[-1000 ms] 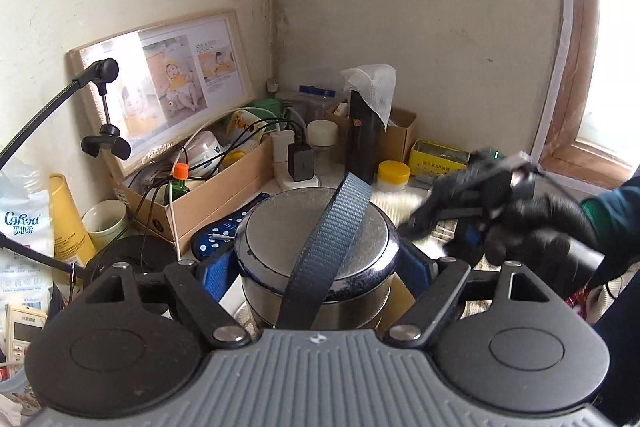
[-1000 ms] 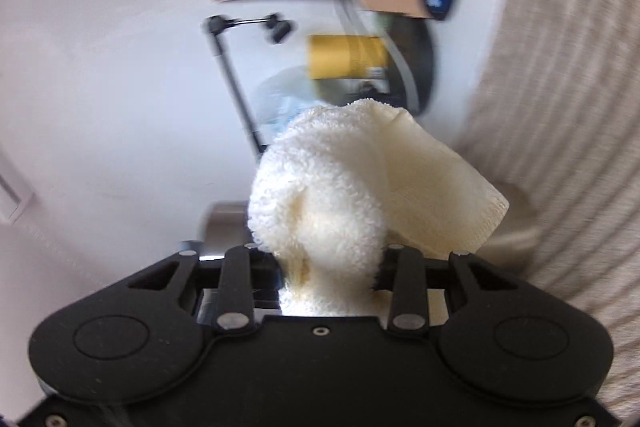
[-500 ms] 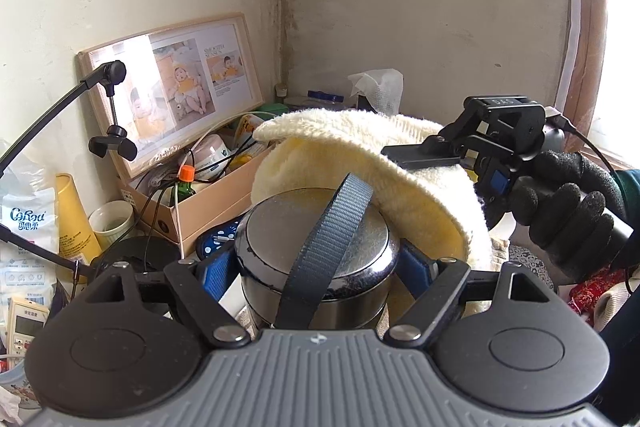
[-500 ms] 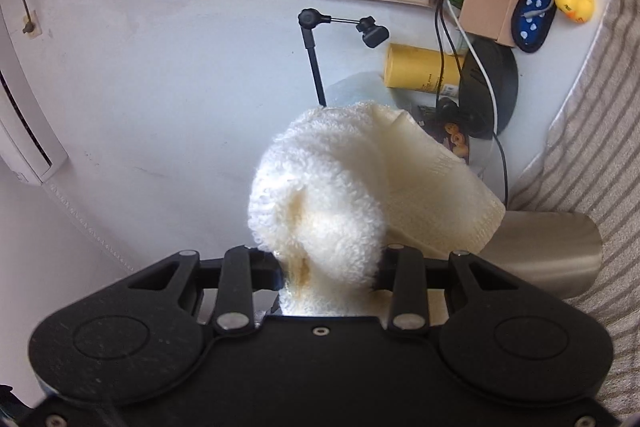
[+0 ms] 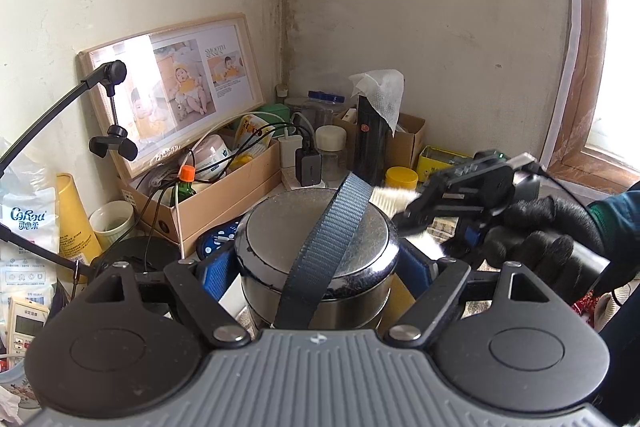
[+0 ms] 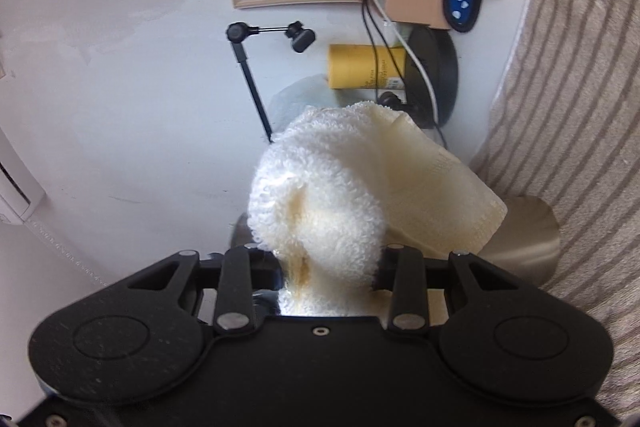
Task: Clean container
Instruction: 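Rub the towel over the thermos lid and strap with the right gripper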
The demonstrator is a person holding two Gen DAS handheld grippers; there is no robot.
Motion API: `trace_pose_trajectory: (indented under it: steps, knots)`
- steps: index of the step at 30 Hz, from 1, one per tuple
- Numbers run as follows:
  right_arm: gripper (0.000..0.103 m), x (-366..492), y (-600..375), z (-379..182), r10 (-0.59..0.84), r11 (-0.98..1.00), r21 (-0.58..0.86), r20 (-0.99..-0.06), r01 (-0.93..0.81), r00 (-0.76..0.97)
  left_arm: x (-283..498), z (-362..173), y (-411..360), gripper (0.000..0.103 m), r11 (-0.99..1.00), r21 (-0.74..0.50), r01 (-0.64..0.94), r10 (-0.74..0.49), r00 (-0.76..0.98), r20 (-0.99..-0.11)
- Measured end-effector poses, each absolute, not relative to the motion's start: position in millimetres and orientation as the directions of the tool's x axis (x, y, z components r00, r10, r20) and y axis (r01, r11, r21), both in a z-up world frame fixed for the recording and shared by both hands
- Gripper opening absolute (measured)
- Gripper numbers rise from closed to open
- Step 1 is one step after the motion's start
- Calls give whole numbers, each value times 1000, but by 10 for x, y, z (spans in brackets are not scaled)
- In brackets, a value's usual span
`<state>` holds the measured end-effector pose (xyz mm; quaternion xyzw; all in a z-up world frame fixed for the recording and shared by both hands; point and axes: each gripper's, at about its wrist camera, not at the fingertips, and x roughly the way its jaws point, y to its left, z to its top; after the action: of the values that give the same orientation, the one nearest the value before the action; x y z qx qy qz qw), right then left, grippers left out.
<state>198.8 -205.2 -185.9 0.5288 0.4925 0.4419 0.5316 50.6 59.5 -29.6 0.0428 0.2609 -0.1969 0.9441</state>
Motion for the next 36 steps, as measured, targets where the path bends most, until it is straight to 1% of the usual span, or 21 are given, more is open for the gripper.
trace_pose_trajectory:
  steps: [8,16,23,25,28,29,31,33,34,36]
  knots:
    - [33,1988,-2048,-2201,984,121,986,-134,116,115,497,-303,549,82,921,8,390,-329,789,-519]
    - [33,2034,-2021,-2612,966,221,953,-244,209,90,512,-288,532,82,917,18,398,-328,782,-530]
    - [33,2042,-1998,-2804,951,275,931,-300,241,70,543,-274,552,82,901,25,434,-352,762,-543]
    - [33,2037,-1998,-2825,951,278,929,-303,243,69,566,-261,573,82,881,37,471,-375,745,-551]
    - [33,2034,-2010,-2787,946,296,927,-318,231,64,628,-237,629,82,806,78,587,-446,687,-574]
    - [33,2034,-2020,-2772,944,303,926,-324,225,62,659,-214,654,82,765,88,638,-474,650,-594]
    - [33,2034,-2025,-2728,939,321,925,-338,204,55,786,-136,717,83,722,53,690,-503,576,-644]
    - [33,2033,-2018,-2675,935,338,924,-352,179,51,890,-87,743,83,735,7,678,-496,545,-676]
    - [33,2030,-2013,-2647,933,343,924,-357,169,55,903,-83,724,83,763,-4,646,-476,559,-679]
    - [33,2033,-2013,-2609,933,337,926,-352,168,69,857,-107,632,83,837,3,547,-397,611,-685]
